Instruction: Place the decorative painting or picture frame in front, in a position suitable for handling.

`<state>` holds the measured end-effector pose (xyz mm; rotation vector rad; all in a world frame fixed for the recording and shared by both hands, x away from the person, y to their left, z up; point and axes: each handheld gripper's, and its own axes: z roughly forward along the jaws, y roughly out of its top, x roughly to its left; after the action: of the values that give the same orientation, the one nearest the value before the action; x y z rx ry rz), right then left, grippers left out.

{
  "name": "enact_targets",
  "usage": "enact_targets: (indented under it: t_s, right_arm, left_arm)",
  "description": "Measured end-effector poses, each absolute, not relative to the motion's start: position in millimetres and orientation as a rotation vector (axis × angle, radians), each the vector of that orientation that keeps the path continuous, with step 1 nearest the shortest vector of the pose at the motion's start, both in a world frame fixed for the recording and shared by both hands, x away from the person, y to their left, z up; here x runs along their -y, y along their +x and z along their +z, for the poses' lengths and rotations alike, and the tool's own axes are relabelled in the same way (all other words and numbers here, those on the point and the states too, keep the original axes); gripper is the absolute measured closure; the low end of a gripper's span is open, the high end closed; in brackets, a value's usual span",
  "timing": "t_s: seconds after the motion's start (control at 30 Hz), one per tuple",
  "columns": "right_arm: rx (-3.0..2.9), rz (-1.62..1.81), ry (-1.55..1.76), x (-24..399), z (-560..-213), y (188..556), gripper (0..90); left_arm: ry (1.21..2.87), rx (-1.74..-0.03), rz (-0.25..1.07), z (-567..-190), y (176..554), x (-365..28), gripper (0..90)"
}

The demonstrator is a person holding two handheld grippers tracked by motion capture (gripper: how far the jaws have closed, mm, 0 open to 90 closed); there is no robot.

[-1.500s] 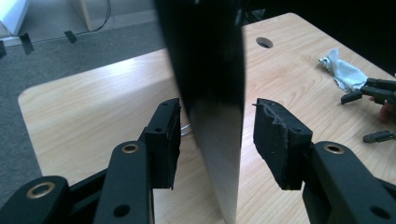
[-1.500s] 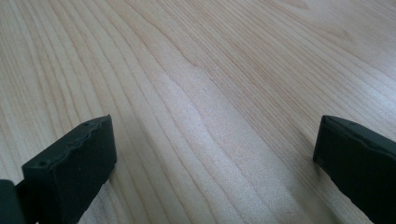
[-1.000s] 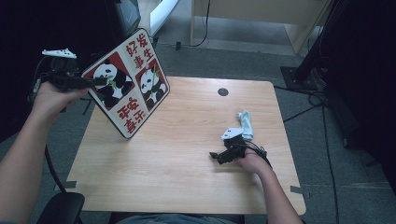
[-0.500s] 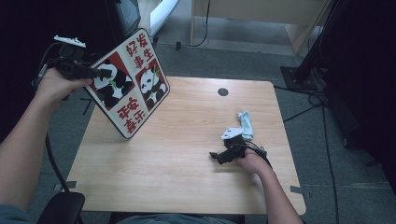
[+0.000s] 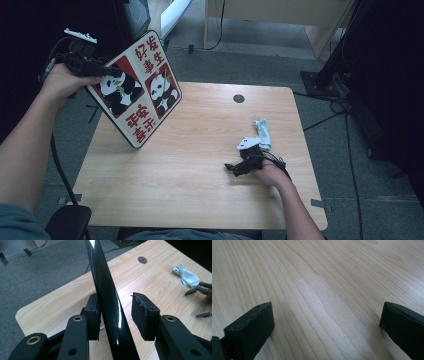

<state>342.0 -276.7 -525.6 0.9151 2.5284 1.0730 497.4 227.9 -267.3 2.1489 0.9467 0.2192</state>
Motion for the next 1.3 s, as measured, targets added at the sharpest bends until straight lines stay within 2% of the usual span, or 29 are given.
enact_targets:
  t_s: [0.53, 1.3]
  right_arm:
    - [-2.529, 1.071, 0.919, 277, -526, 341, 0.0]
    - [-2.53, 1.073, 0.918, 277, -526, 341, 0.0]
  left_arm:
    - [2.205, -0.976, 0.159, -251, 528, -215, 60.9]
    - [2.313, -1.025, 0.073, -255, 555, -197, 67.9]
